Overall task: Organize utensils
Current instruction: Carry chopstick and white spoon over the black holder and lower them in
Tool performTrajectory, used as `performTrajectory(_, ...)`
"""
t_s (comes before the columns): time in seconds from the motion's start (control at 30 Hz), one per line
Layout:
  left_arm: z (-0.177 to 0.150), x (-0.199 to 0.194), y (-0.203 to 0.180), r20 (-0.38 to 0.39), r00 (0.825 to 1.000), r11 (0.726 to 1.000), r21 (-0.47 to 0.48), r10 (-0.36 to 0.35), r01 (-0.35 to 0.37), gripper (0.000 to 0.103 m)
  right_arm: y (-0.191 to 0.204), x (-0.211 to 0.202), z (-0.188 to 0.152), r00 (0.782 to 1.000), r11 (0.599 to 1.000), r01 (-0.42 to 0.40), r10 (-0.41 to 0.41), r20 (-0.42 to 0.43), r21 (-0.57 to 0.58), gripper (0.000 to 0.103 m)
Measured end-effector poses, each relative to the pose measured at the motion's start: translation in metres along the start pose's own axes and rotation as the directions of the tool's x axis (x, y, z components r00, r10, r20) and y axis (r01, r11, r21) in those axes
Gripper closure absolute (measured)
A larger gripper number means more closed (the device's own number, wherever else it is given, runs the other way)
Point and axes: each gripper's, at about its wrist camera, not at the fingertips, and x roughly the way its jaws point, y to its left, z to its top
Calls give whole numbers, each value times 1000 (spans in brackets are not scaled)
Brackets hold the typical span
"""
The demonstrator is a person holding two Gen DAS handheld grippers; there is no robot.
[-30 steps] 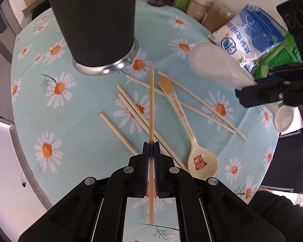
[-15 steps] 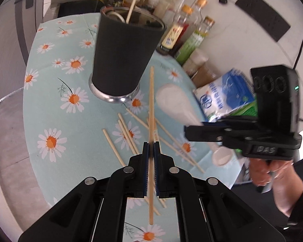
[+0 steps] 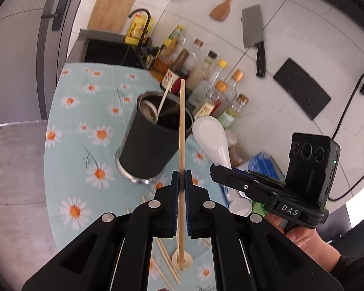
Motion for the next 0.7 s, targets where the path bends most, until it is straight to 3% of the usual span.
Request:
performTrajectory(0.23, 32, -4, 1, 121, 992, 999, 0, -46, 46, 99, -3, -3, 30, 989, 1000, 15, -15, 145, -2, 96)
performTrajectory(0.7, 90, 8, 11, 310, 949, 998, 26, -59, 54, 99, -26, 26, 76, 955, 995, 102, -95, 280, -11, 96)
